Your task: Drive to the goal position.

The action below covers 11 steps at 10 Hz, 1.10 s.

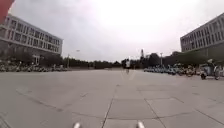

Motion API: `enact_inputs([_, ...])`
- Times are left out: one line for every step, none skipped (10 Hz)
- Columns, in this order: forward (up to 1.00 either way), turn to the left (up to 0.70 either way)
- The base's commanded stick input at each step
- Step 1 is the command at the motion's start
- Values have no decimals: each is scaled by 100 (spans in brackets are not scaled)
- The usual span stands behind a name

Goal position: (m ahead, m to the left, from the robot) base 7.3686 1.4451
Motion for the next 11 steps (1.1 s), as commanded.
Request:
enact_inputs([50, 0])
enact_inputs([50, 0])
enact_inputs([50, 0])
enact_inputs([50, 0])
enact_inputs([50, 0])
enact_inputs([50, 0])
enact_inputs([50, 0])
enact_inputs([50, 0])
enact_inputs([50, 0])
enact_inputs([50, 0])
enact_inputs([50, 0])
